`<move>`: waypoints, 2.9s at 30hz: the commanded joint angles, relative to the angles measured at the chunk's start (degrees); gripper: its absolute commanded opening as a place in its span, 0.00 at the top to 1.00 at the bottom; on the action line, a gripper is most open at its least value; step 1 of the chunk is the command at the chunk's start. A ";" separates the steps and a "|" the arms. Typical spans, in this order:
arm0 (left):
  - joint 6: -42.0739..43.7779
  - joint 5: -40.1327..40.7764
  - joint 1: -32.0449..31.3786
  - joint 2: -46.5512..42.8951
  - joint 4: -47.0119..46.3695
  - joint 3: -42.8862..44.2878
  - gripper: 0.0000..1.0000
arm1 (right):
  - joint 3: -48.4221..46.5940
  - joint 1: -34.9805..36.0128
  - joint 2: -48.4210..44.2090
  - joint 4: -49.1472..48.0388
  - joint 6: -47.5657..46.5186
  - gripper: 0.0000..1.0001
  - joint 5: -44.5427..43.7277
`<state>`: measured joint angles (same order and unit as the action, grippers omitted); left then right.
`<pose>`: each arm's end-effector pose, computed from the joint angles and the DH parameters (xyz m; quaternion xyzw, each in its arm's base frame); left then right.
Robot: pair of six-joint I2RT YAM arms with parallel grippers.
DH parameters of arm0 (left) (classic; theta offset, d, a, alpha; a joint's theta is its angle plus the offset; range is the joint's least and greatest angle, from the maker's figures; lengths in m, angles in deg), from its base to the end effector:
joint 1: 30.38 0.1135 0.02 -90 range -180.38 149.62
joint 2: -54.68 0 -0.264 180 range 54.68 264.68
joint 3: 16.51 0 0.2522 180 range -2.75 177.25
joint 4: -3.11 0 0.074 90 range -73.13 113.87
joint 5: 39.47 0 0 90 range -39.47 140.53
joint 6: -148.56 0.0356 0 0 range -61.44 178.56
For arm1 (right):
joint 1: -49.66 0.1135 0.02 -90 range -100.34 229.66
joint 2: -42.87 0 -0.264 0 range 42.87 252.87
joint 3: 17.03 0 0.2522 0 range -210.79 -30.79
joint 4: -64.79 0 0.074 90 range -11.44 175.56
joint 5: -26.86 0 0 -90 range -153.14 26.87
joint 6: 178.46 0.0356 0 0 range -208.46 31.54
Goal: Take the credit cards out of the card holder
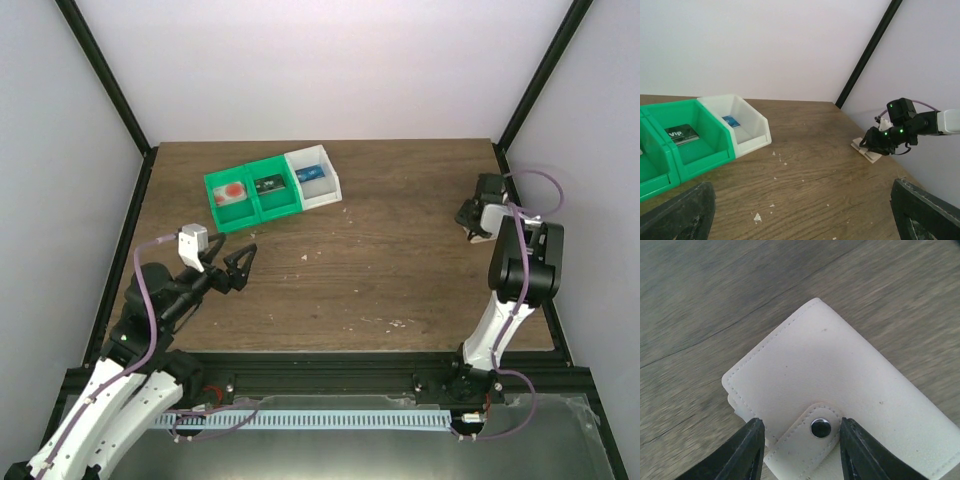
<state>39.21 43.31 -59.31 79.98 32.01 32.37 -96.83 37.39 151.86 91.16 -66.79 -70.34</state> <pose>0.1040 -0.0626 0.3171 0.1039 0.7316 -0.3174 0.5944 0.3781 -0.0868 0.1500 0.2960 0.9064 -0.0356 0.2994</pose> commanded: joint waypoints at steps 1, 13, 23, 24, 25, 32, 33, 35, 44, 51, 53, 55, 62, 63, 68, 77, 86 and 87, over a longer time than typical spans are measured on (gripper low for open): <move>0.48 1.05 -0.16 -0.14 -0.26 -0.27 0.03 | 0.06 4.19 0.09 5.40 -1.59 0.57 7.39; 0.16 4.71 -0.16 2.64 1.10 -0.13 0.03 | 8.95 16.77 -7.41 5.84 -2.68 0.58 18.20; -0.34 6.35 -0.16 5.59 2.18 0.35 0.03 | 16.75 30.40 -13.00 3.54 2.28 0.56 28.51; -0.55 6.53 -0.15 5.90 2.32 0.45 0.03 | 17.31 31.55 -13.75 3.57 2.78 0.56 29.64; -0.59 6.64 -0.16 6.23 2.54 0.58 0.03 | 17.70 32.75 -14.76 3.56 3.25 0.56 30.33; -2.46 7.02 -0.16 8.94 4.23 0.74 0.06 | 17.66 34.99 -24.54 6.00 1.98 0.55 32.20; -2.97 6.45 -0.16 9.42 4.28 0.83 0.07 | 17.09 35.00 -25.49 6.85 0.85 0.55 29.51; -4.90 4.76 -0.16 10.50 4.30 0.79 0.07 | 16.01 34.95 -25.98 8.72 -1.51 0.54 22.91; -9.70 -2.25 -0.16 14.86 1.37 -0.08 0.06 | 10.86 34.80 -20.42 13.98 -6.99 0.67 15.32; -10.32 -3.23 -0.12 15.67 0.85 -1.60 0.05 | 12.36 32.25 -17.29 12.77 -8.57 0.62 19.35; -10.65 -4.04 -0.14 16.22 0.04 -1.94 0.05 | 13.46 31.42 -16.73 11.45 -8.55 0.60 22.67; -10.68 -4.25 -0.16 17.16 -0.08 -1.80 0.05 | 14.21 31.34 -16.11 11.22 -8.71 0.56 22.48; -11.76 -5.19 -0.16 20.34 -0.39 -1.71 0.08 | 16.21 31.34 -15.02 9.17 -9.25 0.51 26.35; -11.90 -5.37 -0.18 20.82 -0.26 -1.74 0.09 | 16.39 31.39 -14.71 8.85 -9.21 0.51 26.93; -11.46 -11.07 -0.16 22.34 -1.13 -2.09 0.14 | 17.36 31.95 -13.82 7.71 -8.83 0.55 27.88; -14.50 -17.79 -0.16 24.84 -7.21 -4.40 0.36 | 20.87 34.45 -16.39 0.02 -5.31 0.86 35.95; -19.88 -21.80 -0.25 30.74 -13.27 -6.04 0.51 | 26.08 40.56 -25.24 -11.67 9.23 0.99 40.75; -20.18 -23.28 -0.25 31.51 -14.41 -6.27 0.54 | 26.51 42.45 -26.31 -12.20 13.83 0.99 39.04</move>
<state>21.74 24.64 -59.31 109.58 23.37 27.47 -70.69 75.68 129.59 85.30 -64.24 -30.69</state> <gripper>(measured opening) 0.492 0.051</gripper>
